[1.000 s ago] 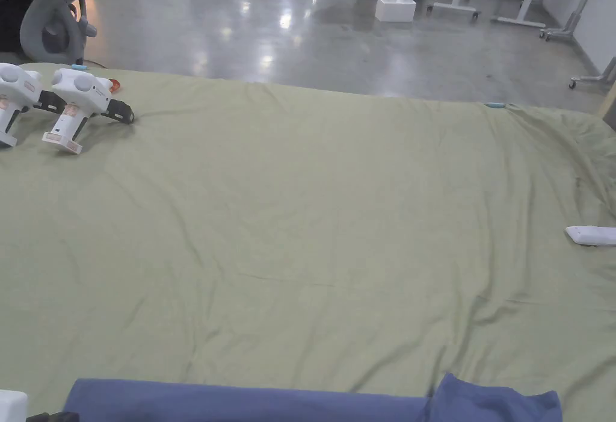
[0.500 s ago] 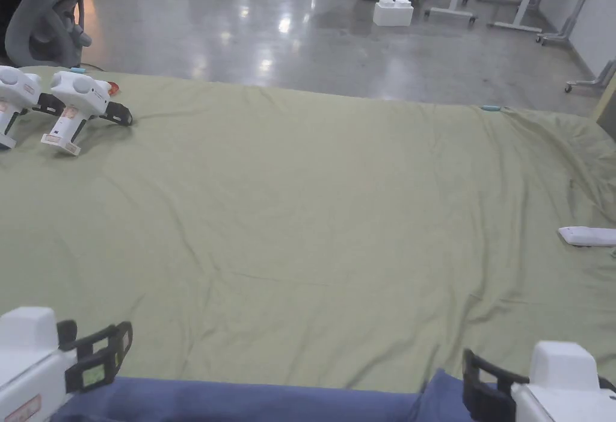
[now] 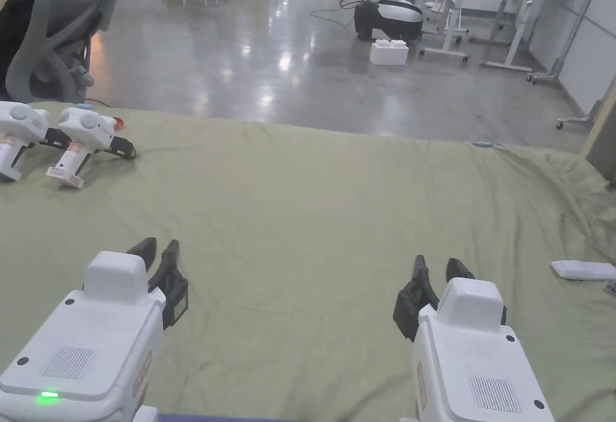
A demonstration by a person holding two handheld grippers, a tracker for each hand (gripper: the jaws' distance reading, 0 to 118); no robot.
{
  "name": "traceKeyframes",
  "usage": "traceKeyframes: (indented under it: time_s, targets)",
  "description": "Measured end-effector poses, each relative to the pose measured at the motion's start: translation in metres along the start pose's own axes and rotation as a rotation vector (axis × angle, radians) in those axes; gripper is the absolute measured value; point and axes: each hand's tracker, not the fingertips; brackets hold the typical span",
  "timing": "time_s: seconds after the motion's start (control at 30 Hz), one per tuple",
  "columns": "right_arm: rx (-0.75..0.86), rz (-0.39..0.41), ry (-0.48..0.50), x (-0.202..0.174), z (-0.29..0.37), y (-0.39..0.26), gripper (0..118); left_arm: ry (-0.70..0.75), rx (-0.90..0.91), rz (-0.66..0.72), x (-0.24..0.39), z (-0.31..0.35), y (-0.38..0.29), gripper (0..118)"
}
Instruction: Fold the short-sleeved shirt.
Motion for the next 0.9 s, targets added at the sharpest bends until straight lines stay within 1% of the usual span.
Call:
traceKeyframes:
  time_s: [0.03, 0.07, 0.1, 0.13, 0.2, 0.23, 0.3, 0.33, 0.4, 0.43, 0.5, 0.6, 0.7, 0.77, 0.8, 0.9]
  targets:
    - [0.011, 0.001, -0.010, -0.002, 0.000, 0.001, 7, 0.013, 0.014, -0.009, 0.000, -0.001, -0.001, 3]
    - [0.014, 0.000, -0.007, -0.002, 0.001, 0.003, 3, 0.041, 0.026, -0.016, -0.002, -0.001, -0.002, 0]
    - [0.019, -0.003, 0.000, -0.003, 0.002, 0.004, 3, 0.035, 0.023, -0.010, -0.004, -0.001, -0.004, 0]
    - [0.021, -0.007, 0.019, -0.002, 0.002, 0.005, 3, 0.022, 0.024, 0.001, 0.007, 0.005, 0.006, 0]
    - [0.024, 0.016, 0.006, -0.005, 0.002, 0.006, 1, 0.027, 0.023, 0.004, 0.006, 0.008, 0.005, 0]
    - [0.040, 0.028, 0.001, -0.006, 0.003, 0.006, 1, 0.029, 0.022, -0.007, 0.004, 0.009, 0.004, 0]
    - [0.041, 0.019, 0.006, -0.005, 0.003, 0.010, 1, 0.043, 0.014, -0.041, -0.009, 0.007, 0.003, 0]
    - [0.036, 0.015, 0.008, -0.004, 0.003, 0.010, 1, 0.049, -0.003, -0.036, -0.016, 0.007, 0.002, 0]
    - [0.029, 0.014, 0.022, -0.004, 0.003, 0.009, 1, -0.025, -0.083, 0.047, -0.033, 0.007, -0.001, 0]
    - [0.018, 0.014, 0.032, -0.004, 0.002, 0.007, 1, -0.105, -0.152, 0.098, -0.045, 0.006, -0.005, 0]
    - [-0.013, 0.027, 0.051, -0.004, 0.001, 0.004, 1, -0.159, -0.234, 0.190, -0.070, 0.006, -0.014, 0]
    - [-0.040, 0.020, 0.050, -0.003, -0.001, -0.005, 1, -0.186, -0.340, 0.240, -0.106, 0.004, -0.034, 0]
    - [-0.089, -0.003, 0.061, -0.001, -0.005, -0.013, 1, -0.184, -0.506, 0.284, -0.131, 0.009, -0.056, 0]
    - [-0.113, -0.001, 0.066, -0.001, -0.006, -0.017, 1, -0.146, -0.599, 0.290, -0.151, 0.010, -0.075, 0]
    - [-0.120, 0.002, 0.069, -0.001, -0.006, -0.019, 1, -0.139, -0.630, 0.293, -0.144, 0.021, -0.072, 0]
    - [-0.132, 0.012, 0.066, -0.002, -0.007, -0.025, 1, -0.215, -0.736, 0.429, -0.165, 0.027, -0.094, 0]
